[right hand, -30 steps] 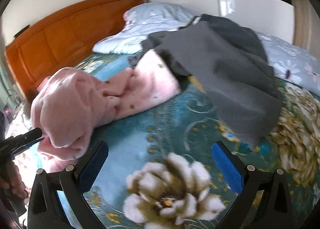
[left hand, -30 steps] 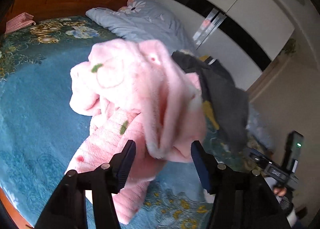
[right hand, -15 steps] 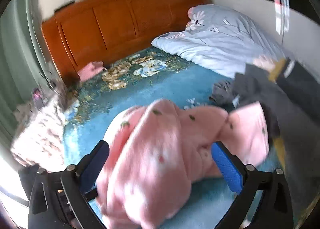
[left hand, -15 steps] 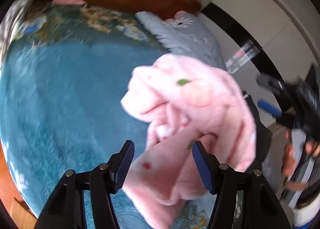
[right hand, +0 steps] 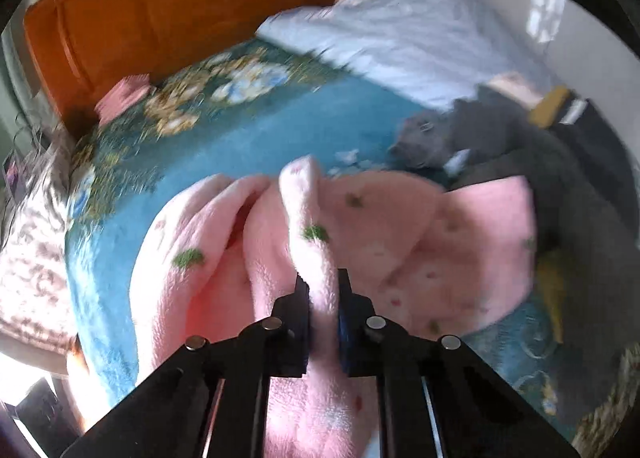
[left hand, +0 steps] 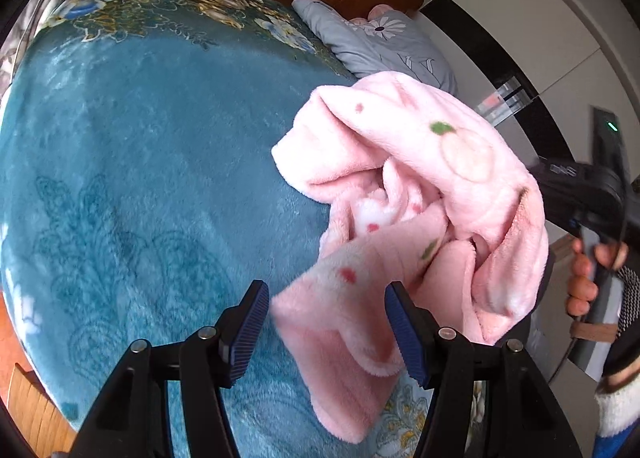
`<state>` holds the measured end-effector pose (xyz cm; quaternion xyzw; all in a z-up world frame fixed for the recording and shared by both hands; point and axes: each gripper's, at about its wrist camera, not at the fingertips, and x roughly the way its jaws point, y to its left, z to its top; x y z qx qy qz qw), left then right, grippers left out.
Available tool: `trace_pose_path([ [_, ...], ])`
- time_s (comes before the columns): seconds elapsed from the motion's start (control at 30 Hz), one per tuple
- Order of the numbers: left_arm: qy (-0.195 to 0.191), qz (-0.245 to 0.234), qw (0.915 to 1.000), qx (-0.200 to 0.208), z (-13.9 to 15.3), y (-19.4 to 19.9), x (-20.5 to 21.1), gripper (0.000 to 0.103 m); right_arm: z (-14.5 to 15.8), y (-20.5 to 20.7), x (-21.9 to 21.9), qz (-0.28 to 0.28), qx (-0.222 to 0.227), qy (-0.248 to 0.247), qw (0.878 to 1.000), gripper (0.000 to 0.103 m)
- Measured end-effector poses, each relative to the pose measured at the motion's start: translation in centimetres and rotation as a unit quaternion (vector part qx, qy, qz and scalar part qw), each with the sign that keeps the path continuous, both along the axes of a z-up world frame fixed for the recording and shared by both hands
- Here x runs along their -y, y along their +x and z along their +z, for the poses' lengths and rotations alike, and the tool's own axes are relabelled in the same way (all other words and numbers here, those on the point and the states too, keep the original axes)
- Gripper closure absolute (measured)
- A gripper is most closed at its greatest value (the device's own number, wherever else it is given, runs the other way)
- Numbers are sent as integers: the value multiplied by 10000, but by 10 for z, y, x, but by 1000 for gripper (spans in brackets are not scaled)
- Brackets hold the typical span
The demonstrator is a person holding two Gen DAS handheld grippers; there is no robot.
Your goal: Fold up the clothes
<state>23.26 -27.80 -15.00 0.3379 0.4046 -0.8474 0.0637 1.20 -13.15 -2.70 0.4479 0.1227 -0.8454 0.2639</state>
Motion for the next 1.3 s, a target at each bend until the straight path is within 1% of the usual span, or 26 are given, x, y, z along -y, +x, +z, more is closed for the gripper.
trace_pose_path([
  [0.13, -68, -83, 9999, -16, 6, 8, -9, 39, 33, 18, -55, -366, -719, -121, 9967, 93],
  [0.2, -74, -126, 9999, -26, 9, 10, -13, 38, 47, 29, -86, -564, -949, -269, 9935, 94],
  [0.27, -96, -204, 9997, -44, 14, 14, -19, 38, 60, 42, -129, -846, -1070, -537, 9892, 94],
  [0.33, -127, -277, 9995, -52, 18, 16, -23, 38, 72, 60, -171, -1127, -1375, -658, 9819, 94],
  [0.37, -143, -302, 9994, -52, 19, 16, -25, 38, 78, 71, -193, -1257, -1543, -689, 9776, 94],
  [0.4, -156, -335, 9993, -57, 21, 16, -27, 38, 83, 82, -216, -1407, -1618, -769, 9737, 94],
  [0.5, -191, -470, 9987, -67, 26, 13, -34, 38, 94, 113, -283, -1919, -1778, -978, 9602, 94],
  [0.57, -231, -580, 9980, 17, 23, 10, -42, 38, 97, 135, -327, -2352, -1843, -1069, 9483, 94],
  [0.67, -285, -716, 9969, 160, 18, 4, -53, 38, 103, 164, -380, -2888, -2002, -999, 9309, 94],
  [0.73, -316, -696, 9965, 331, 11, 1, -56, 38, 106, 180, -411, -3232, -2095, -900, 9184, 94],
  [0.8, -251, -697, 9962, 466, 3, -2, -58, 38, 106, 192, -437, -3566, -2172, -744, 9056, 94],
  [0.9, -81, -826, 9947, 602, -6, -5, -67, 38, 82, 181, -469, -3965, -1783, -796, 8970, 94],
  [0.97, -128, -984, 9925, 709, -9, -5, -74, 38, 53, 168, -482, -4095, -1378, -885, 8975, 94],
  [1.03, -190, -1042, 9910, 815, -12, -5, -79, 38, 32, 160, -484, -4143, -1155, -827, 8990, 94],
  [1.1, -103, -1037, 9911, 822, -16, -7, -80, 40, 8, 153, -487, -4160, -900, -779, 9016, 93],
  [1.13, -57, -1016, 9915, 812, -18, -10, -80, 40, 1, 151, -486, -4128, -805, -809, 9037, 93],
  [1.17, -10, -995, 9918, 802, -21, -13, -80, 54, -5, 148, -484, -4092, -713, -844, 9057, 92],
  [1.2, -21, -956, 9923, 789, -21, -16, -80, 64, -12, 146, -482, -4055, -622, -879, 9077, 90],
  [1.23, -20, -917, 9928, 770, -22, -19, -78, 77, -13, 145, -479, -3977, -601, -897, 9111, 90],
  [1.27, 69, -865, 9936, 717, -23, -21, -76, 84, -12, 146, -477, -3874, -611, -912, 9153, 88],
  [1.3, 190, -772, 9949, 626, -22, -22, -70, 87, -8, 149, -474, -3759, -637, -929, 9198, 78],
])
